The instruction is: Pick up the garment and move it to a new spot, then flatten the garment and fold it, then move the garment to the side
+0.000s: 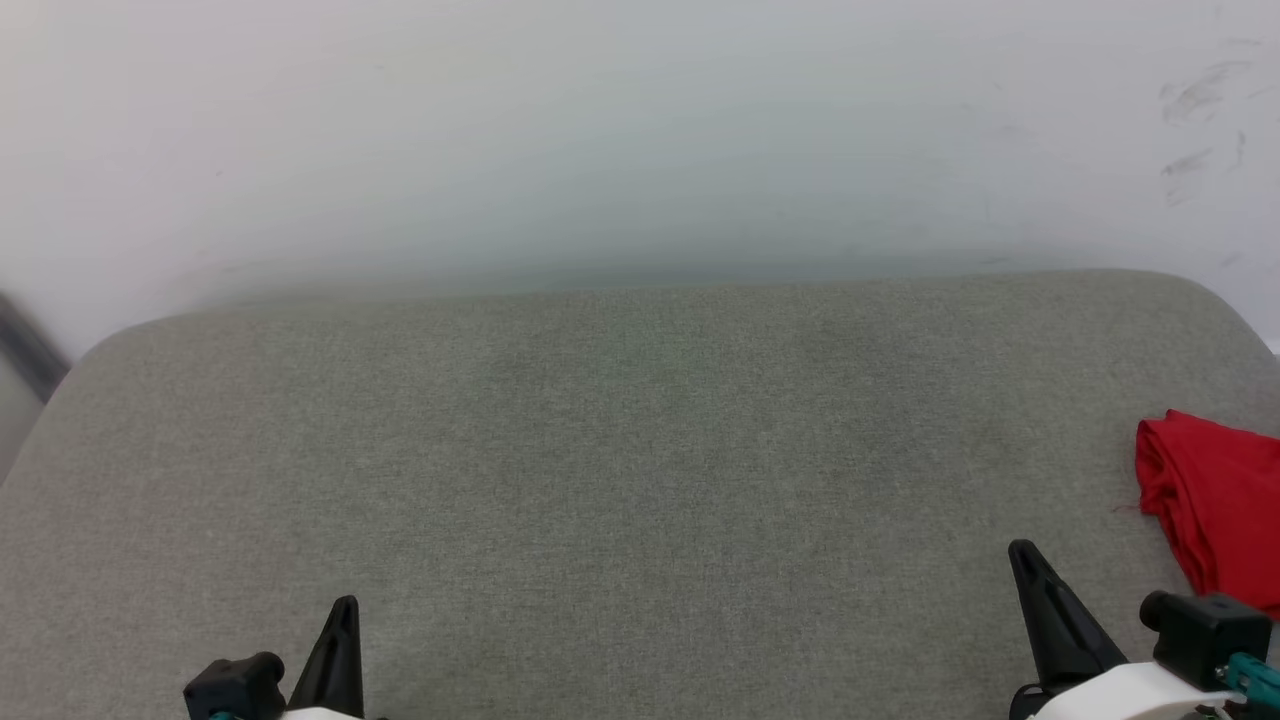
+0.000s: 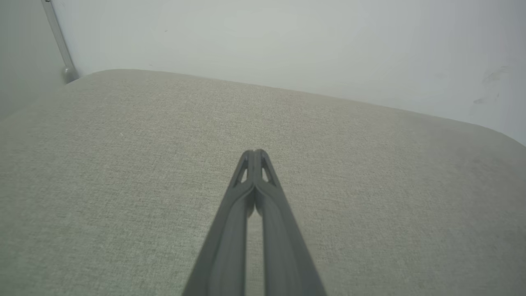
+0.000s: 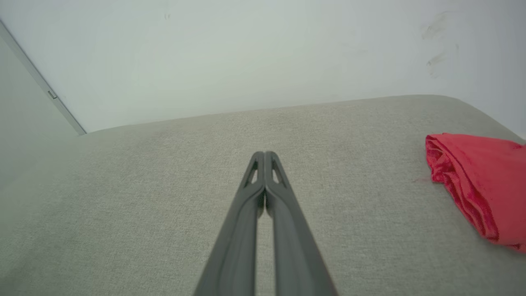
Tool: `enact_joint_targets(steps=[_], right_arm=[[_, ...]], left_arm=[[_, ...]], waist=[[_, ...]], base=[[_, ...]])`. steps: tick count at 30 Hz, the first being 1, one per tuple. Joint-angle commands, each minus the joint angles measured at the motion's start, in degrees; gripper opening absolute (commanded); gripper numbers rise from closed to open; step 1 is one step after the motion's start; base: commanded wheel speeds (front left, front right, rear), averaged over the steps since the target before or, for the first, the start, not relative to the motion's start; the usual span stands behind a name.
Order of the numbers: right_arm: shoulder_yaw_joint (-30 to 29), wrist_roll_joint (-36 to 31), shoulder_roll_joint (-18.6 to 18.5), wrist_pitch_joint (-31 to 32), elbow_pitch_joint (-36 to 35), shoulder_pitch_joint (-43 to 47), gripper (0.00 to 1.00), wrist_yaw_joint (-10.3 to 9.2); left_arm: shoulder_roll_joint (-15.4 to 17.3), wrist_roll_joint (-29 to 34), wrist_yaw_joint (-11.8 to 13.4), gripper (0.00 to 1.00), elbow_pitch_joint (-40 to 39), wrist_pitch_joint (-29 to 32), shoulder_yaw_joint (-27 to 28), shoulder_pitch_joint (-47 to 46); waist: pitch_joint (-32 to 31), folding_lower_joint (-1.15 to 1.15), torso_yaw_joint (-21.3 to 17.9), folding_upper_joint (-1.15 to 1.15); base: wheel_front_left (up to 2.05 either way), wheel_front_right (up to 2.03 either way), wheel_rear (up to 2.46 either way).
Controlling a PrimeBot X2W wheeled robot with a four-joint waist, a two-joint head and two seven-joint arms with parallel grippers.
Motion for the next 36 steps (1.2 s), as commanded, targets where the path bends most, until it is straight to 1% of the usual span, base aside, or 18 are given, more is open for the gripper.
enact_joint_targets(steps=[1,17,36], right_arm=[[-0.02,2.98,-0.47,-0.34,-0.21,-1.87,0.00,0.01],[-0.25,20.40,-1.17,-0.65,4.17,-5.03,0.00,0.00],[-0.85,37.09,-1.54,-0.60,8.35,-7.97,0.00,0.00]], left_arm=[[0.00,-2.39,-0.37,0.00,-0.72,0.56,0.74,-1.86],[-1.47,-17.37,-2.28,0.00,-0.24,4.46,2.83,-4.12],[-2.91,-31.97,-4.18,0.00,0.44,8.43,5.04,-6.44]], waist=[[0.05,0.00,0.00,0.00],[0.62,0.00,-0.02,0.00],[1.29,0.00,-0.03,0.00]], base=[[0.00,0.00,0.00],[0.00,0.00,0.00],[0.00,0.00,0.00]])
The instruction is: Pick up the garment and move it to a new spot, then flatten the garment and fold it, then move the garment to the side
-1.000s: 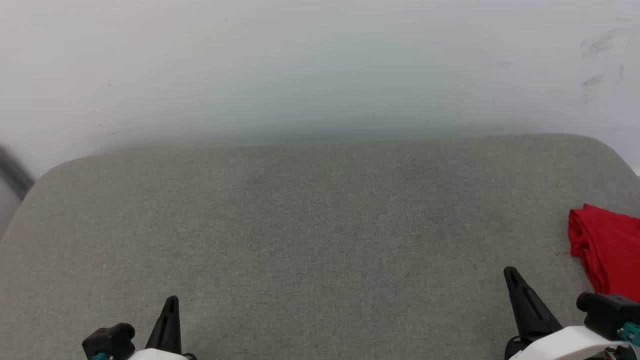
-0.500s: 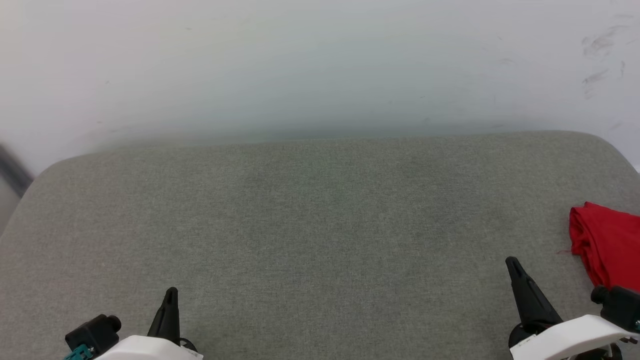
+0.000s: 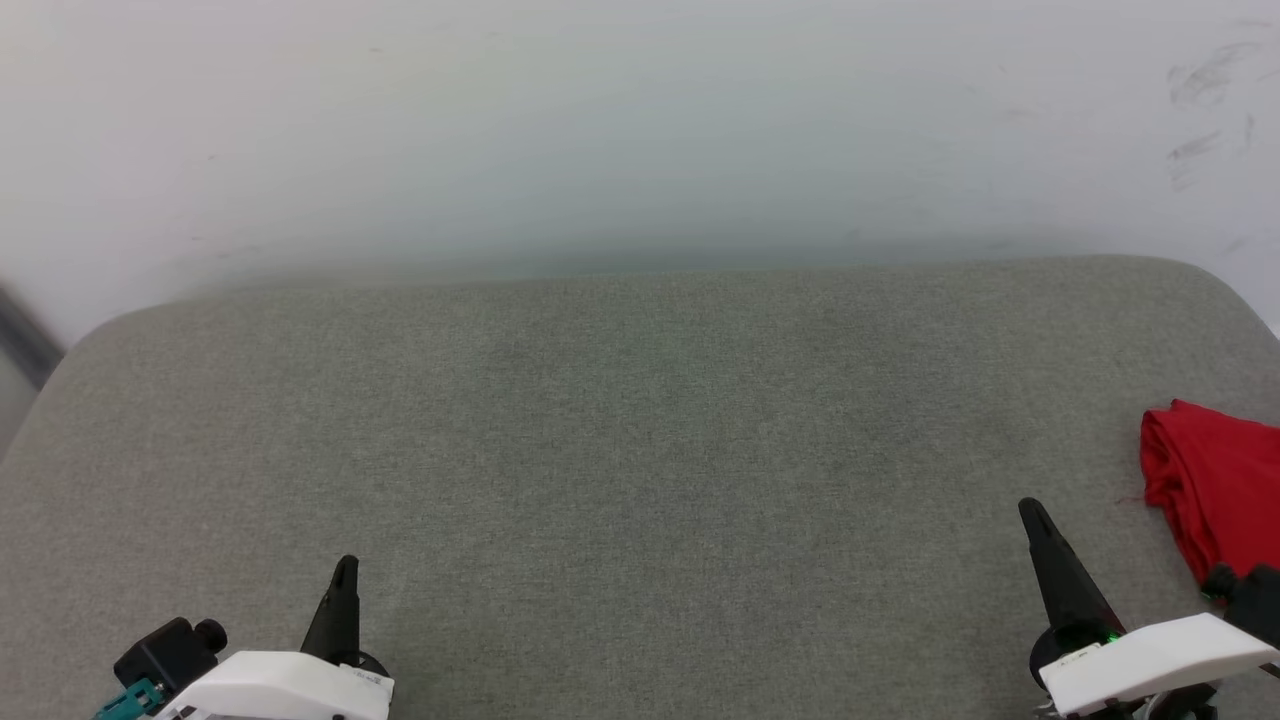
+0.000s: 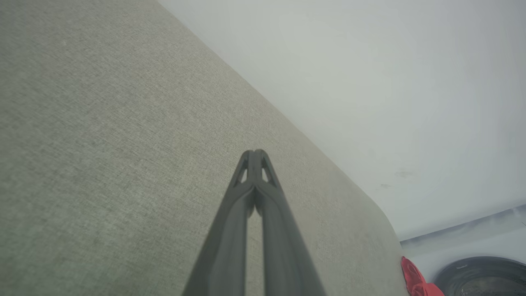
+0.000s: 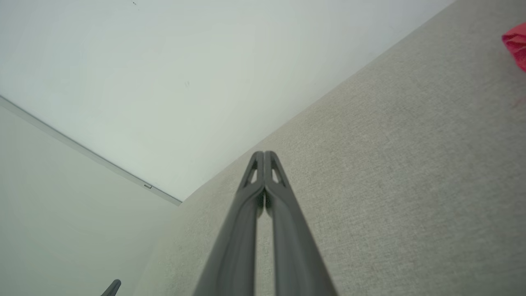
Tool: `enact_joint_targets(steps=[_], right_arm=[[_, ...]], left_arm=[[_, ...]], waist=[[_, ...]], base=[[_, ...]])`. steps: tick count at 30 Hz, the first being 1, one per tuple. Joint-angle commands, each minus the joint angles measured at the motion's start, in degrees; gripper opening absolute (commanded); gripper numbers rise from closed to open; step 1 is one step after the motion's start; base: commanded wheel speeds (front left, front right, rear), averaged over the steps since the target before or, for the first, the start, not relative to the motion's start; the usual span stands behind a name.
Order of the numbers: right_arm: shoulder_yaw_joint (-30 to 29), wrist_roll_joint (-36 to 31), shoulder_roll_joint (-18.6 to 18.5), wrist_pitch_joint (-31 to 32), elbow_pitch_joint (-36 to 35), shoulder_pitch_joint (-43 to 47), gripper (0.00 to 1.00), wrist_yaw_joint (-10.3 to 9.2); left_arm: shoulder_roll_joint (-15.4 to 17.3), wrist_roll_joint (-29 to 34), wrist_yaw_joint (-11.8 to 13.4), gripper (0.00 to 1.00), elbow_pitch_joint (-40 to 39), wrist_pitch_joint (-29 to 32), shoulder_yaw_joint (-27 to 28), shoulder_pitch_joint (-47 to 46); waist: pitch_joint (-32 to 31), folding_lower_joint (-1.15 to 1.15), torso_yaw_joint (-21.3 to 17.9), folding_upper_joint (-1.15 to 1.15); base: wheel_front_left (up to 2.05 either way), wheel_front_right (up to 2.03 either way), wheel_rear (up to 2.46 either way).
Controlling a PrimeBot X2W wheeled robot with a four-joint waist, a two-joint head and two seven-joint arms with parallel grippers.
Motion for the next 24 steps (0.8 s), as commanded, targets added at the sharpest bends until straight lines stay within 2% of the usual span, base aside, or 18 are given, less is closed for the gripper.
enact_joint_targets(steps=[1,24], right_arm=[[-0.17,2.34,-0.45,-0.09,0.01,-1.72,0.00,0.01],[-1.15,18.18,-0.53,0.33,4.16,-4.60,0.00,0.00]], left_arm=[[0.03,-1.91,-0.55,0.00,-0.43,0.53,0.54,-1.60],[-1.39,-16.06,-2.38,0.00,0.27,4.45,2.73,-3.87]], waist=[[0.06,-0.01,0.00,0.00],[0.87,-0.01,-0.02,0.00]], base=[[0.00,0.00,0.00],[0.00,0.00,0.00]])
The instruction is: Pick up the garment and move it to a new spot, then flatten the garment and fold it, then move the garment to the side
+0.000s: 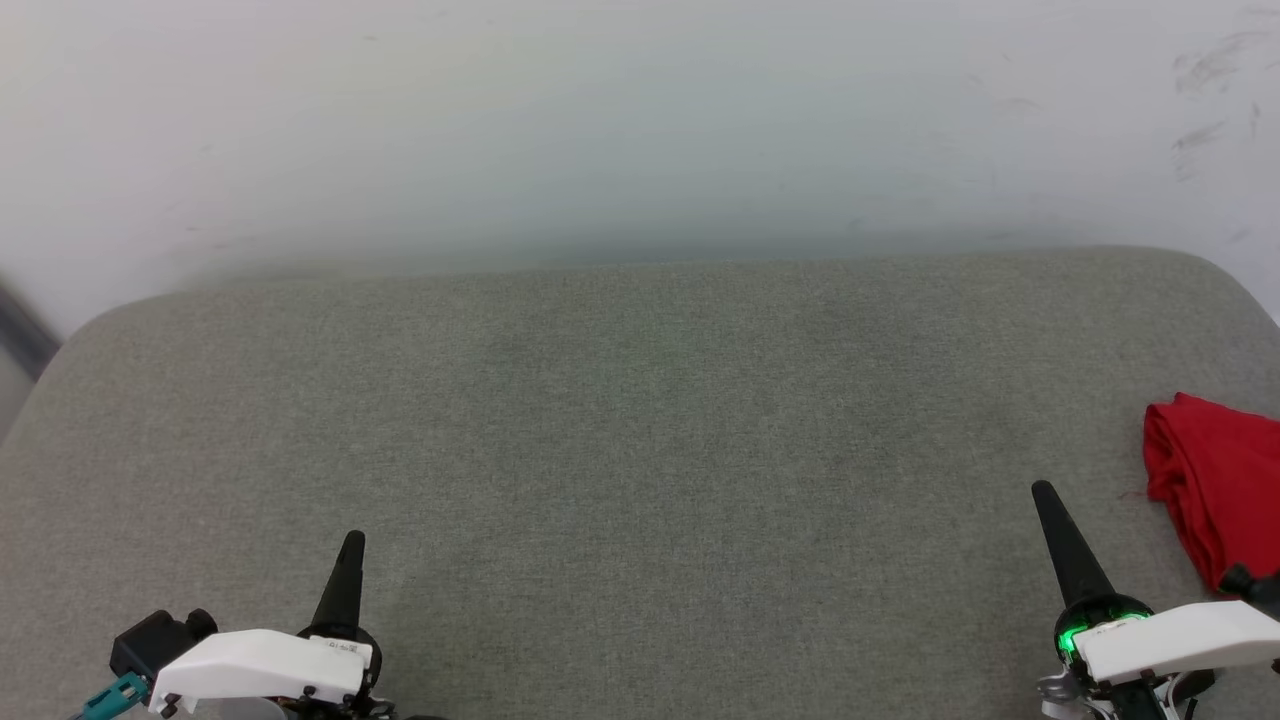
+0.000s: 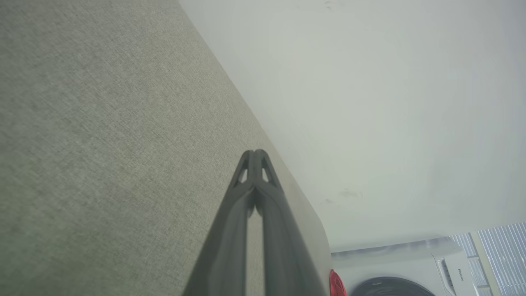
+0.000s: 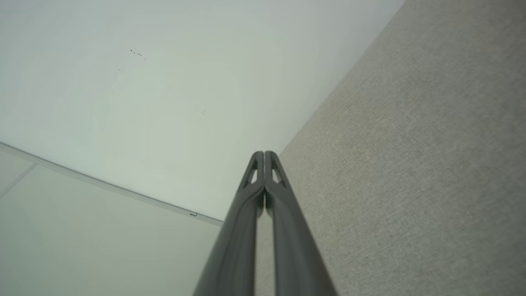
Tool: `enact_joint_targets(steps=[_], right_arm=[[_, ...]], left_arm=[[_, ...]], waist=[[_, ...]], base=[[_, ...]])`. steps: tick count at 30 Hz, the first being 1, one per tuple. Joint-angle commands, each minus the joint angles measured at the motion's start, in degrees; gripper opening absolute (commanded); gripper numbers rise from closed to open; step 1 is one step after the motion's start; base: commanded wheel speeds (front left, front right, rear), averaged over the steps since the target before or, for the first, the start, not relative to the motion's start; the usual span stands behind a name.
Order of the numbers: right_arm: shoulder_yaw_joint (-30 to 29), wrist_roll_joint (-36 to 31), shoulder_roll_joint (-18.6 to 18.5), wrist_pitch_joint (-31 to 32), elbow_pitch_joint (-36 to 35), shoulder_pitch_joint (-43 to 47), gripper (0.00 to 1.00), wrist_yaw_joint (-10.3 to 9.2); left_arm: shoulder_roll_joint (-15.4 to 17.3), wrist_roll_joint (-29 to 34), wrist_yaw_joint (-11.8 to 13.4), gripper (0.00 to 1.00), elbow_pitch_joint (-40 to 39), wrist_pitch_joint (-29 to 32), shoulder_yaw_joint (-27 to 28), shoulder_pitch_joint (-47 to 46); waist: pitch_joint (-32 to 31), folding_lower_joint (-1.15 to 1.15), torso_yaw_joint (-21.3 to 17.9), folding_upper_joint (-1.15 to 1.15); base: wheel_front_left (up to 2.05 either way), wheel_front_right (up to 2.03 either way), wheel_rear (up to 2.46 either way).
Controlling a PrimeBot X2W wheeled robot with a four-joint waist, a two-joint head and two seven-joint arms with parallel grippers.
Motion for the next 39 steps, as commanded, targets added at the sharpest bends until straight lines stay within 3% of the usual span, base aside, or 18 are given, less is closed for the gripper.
enact_joint_targets(steps=[1,39], right_arm=[[-0.23,1.98,-0.36,0.27,0.12,-1.59,0.00,0.00],[-1.89,21.06,0.00,1.00,5.28,-5.02,0.00,0.00]], left_arm=[[-0.04,-1.75,-0.54,0.00,-0.29,0.54,0.52,-1.41],[-1.80,-19.14,-2.74,0.00,0.65,5.37,3.12,-4.04]], waist=[[0.07,-0.01,0.00,0.00],[1.37,-0.01,-0.03,0.00]], base=[[0.00,0.00,0.00],[0.00,0.00,0.00]])
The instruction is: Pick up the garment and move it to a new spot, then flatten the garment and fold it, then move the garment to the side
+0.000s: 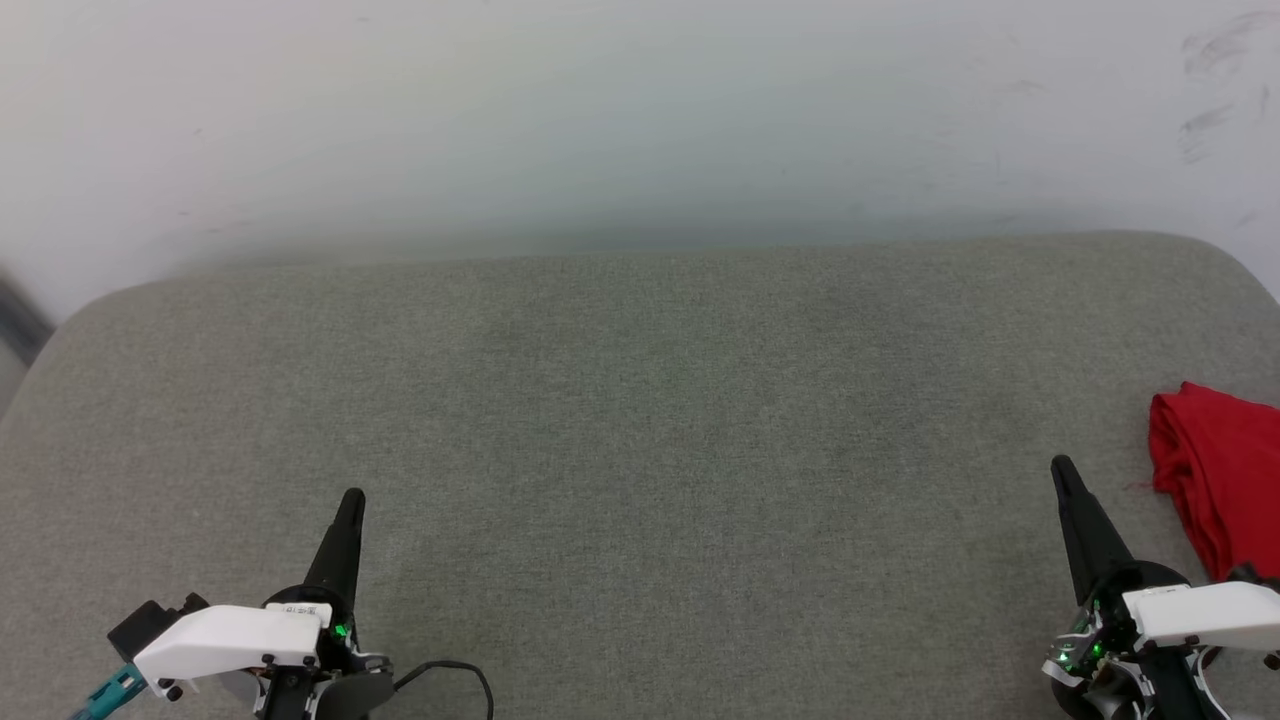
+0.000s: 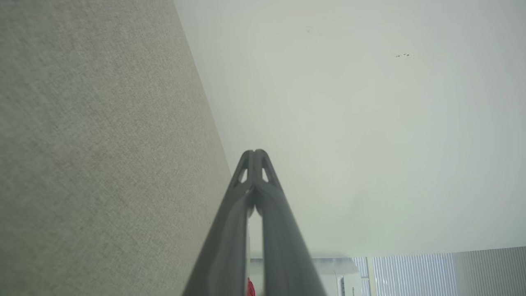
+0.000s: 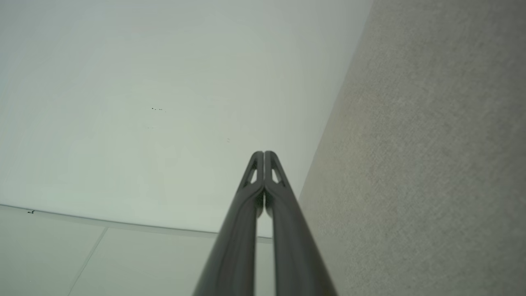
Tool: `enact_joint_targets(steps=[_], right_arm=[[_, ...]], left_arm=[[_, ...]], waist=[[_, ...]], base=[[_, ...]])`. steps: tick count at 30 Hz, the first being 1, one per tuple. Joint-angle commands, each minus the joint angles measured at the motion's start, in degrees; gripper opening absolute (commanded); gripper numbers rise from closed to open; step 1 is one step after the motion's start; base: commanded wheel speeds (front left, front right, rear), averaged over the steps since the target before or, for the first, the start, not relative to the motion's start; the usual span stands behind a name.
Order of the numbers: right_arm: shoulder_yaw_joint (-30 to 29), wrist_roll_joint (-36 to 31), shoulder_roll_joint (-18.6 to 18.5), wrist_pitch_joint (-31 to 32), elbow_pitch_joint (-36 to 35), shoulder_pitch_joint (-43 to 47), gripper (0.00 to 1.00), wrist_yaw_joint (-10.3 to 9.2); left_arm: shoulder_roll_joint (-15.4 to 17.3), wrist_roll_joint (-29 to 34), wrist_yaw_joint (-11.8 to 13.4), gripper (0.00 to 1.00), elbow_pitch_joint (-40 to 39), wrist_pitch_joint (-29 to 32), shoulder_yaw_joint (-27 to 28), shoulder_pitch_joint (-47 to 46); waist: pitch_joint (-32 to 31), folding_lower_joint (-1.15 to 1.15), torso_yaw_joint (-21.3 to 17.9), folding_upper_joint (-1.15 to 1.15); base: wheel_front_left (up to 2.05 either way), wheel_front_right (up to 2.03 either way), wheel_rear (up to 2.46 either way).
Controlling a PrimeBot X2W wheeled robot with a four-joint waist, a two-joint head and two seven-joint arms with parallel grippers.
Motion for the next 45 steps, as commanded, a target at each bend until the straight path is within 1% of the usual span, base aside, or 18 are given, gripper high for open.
enact_joint_targets(steps=[1,19,45], right_arm=[[-0.18,1.32,-0.02,0.10,0.25,-1.07,0.00,0.01],[-0.92,8.60,0.24,0.46,2.24,-2.48,0.00,0.00],[-1.44,8.02,0.59,0.96,2.28,-2.39,0.00,0.00]], left_arm=[[-0.06,-1.15,-0.33,0.00,-0.01,0.41,0.27,-0.86],[-0.80,-7.93,-1.25,0.00,0.37,2.32,1.33,-1.86],[-0.79,-7.87,-1.25,0.00,0.35,2.35,1.30,-1.79]], waist=[[0.05,0.00,0.00,0.00],[0.68,0.00,-0.01,0.00],[0.71,0.00,-0.01,0.00]], base=[[0.00,0.00,0.00],[0.00,0.00,0.00],[0.00,0.00,0.00]])
